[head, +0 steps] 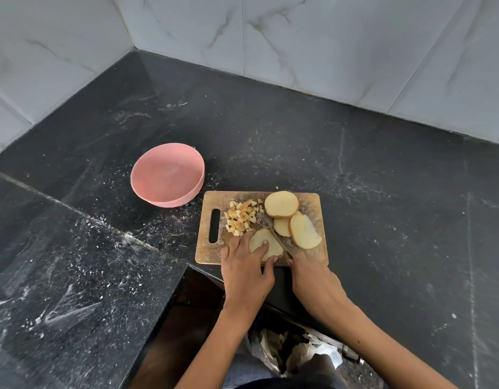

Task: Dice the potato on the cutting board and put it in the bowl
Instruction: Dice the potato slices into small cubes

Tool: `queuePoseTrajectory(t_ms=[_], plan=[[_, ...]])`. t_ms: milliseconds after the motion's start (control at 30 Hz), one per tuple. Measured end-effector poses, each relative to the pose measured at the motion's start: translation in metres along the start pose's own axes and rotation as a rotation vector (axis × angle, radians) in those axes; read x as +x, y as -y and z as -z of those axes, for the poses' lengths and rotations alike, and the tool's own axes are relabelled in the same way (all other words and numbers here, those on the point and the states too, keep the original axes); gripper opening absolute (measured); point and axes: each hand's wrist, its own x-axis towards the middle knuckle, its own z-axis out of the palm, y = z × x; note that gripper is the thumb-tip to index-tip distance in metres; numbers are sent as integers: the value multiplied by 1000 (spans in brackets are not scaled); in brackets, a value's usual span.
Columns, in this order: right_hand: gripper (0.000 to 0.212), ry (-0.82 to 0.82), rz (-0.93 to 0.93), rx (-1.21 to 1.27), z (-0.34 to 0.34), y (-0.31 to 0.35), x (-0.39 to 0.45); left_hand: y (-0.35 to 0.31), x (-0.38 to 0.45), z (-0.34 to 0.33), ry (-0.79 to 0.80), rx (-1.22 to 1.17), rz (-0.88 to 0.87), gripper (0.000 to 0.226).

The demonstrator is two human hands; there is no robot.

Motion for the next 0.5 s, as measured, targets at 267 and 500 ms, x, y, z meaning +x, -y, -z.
queuePoseTrajectory(t_ms=[267, 500], plan=[[30, 75, -34, -81, -1, -17, -28, -1, -1, -4, -24, 29, 13, 25], [26, 86, -44, -73, 4, -27, -43, -1, -4, -5, -49, 3, 15, 24]])
